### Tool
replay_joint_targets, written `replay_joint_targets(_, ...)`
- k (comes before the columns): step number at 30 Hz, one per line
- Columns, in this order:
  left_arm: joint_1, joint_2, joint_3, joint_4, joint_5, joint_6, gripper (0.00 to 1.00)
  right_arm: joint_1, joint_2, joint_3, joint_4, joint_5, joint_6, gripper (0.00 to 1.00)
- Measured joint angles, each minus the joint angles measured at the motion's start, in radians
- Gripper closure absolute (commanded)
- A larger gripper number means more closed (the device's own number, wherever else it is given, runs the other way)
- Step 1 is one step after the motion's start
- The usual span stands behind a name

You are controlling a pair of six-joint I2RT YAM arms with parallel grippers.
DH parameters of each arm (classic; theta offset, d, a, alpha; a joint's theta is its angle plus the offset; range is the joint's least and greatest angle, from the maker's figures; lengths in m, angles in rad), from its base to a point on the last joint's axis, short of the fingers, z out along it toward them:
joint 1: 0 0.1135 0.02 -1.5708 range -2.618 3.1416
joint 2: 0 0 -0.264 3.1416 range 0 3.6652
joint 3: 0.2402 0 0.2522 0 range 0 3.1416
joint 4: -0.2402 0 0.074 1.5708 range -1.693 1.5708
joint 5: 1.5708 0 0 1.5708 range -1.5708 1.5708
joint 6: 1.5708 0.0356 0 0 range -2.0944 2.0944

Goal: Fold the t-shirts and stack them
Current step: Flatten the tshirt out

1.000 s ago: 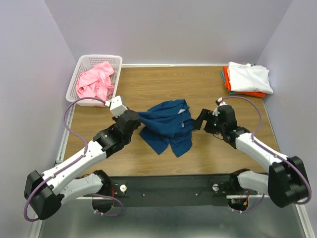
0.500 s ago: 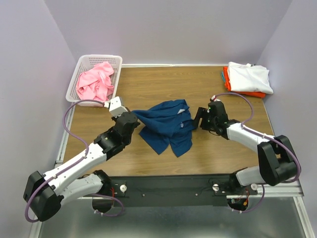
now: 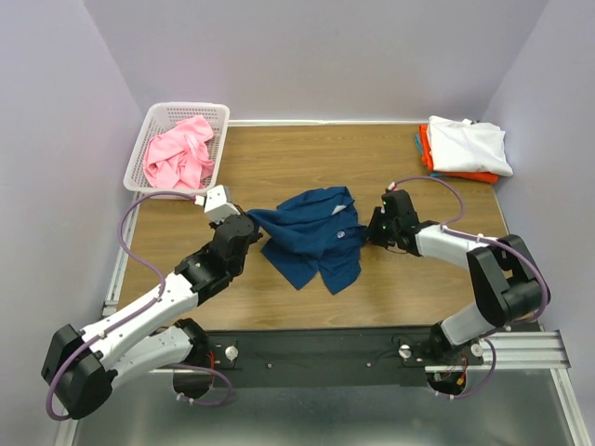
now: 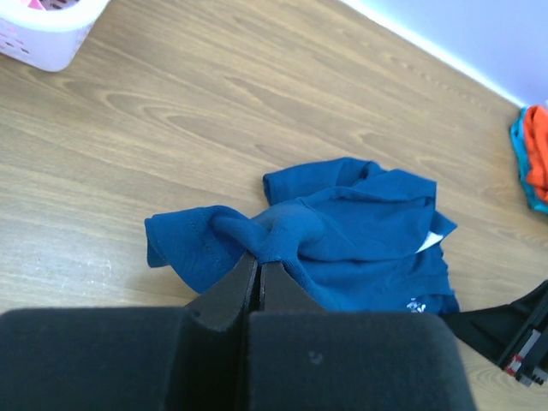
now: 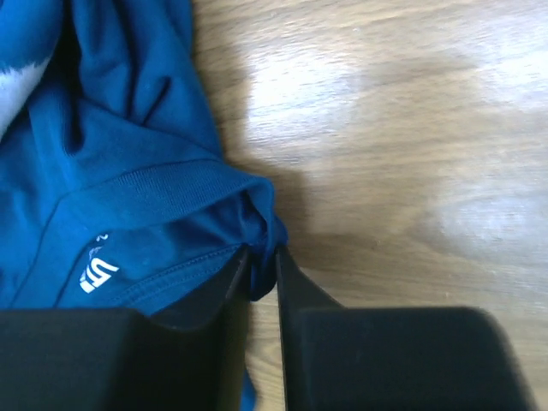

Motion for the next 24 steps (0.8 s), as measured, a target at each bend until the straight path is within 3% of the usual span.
replay_joint_targets(4, 0.002, 0.013, 0.002, -0.003, 0.022, 0.002, 1.00, 0.002, 0.018, 0.000, 0.026, -0.021, 0.012, 0.95)
replay_joint_targets(10, 0.003, 0.020, 0.037, -0.033, 0.029, 0.010, 1.00, 0.002, -0.008, 0.003, 0.034, -0.013, 0.016, 0.99)
replay_joint_targets(17, 0.003, 0.070, 0.191, -0.074, 0.031, 0.050, 1.00, 0.003, -0.239, 0.069, 0.024, 0.029, -0.029, 0.99)
replay_joint_targets(24, 0.004, 0.068, 0.361, -0.093, 0.027, 0.142, 1.00, 0.005, -0.388, 0.275, -0.056, 0.164, -0.124, 0.99)
